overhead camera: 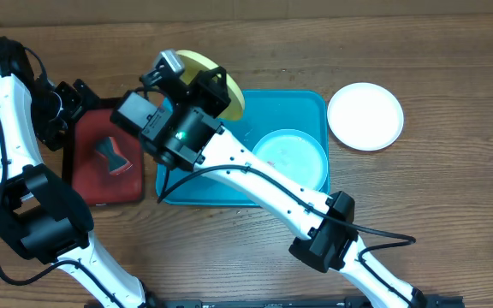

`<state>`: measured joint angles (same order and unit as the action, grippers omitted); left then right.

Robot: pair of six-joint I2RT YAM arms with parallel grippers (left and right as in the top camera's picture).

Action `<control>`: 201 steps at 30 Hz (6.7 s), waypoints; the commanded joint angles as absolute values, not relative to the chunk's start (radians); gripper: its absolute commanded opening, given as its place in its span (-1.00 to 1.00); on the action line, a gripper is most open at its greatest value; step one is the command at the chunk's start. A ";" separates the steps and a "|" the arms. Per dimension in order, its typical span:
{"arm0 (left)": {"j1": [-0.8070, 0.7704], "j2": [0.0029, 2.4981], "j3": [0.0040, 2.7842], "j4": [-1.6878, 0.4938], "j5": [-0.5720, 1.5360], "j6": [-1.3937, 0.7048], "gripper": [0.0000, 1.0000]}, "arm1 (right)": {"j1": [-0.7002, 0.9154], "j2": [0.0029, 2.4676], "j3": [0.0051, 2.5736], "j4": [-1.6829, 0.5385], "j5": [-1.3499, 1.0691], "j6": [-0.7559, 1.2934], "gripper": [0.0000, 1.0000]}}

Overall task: Clean dirty plates on tray and stack at the side
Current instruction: 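Lift the yellow plate with the right gripper and stack it on white plate, then grasp the light-blue plate's rim with the right gripper and drag it center, then grasp the sponge in the red tray with the left gripper and wet it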

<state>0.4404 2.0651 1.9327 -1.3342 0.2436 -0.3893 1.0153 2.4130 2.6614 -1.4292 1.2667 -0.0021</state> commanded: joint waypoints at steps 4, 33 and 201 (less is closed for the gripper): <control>0.435 2.067 1.946 -1.330 0.252 -0.381 1.00 | 0.991 2.373 2.690 -1.419 1.215 -0.032 -0.92; 0.435 2.067 1.946 -1.389 0.154 -0.370 1.00 | -0.080 2.373 2.457 -1.694 -0.150 0.282 -0.92; 0.400 2.072 1.525 -1.007 0.171 -0.335 -0.92 | 0.530 2.373 1.694 -0.891 -0.113 0.498 -0.92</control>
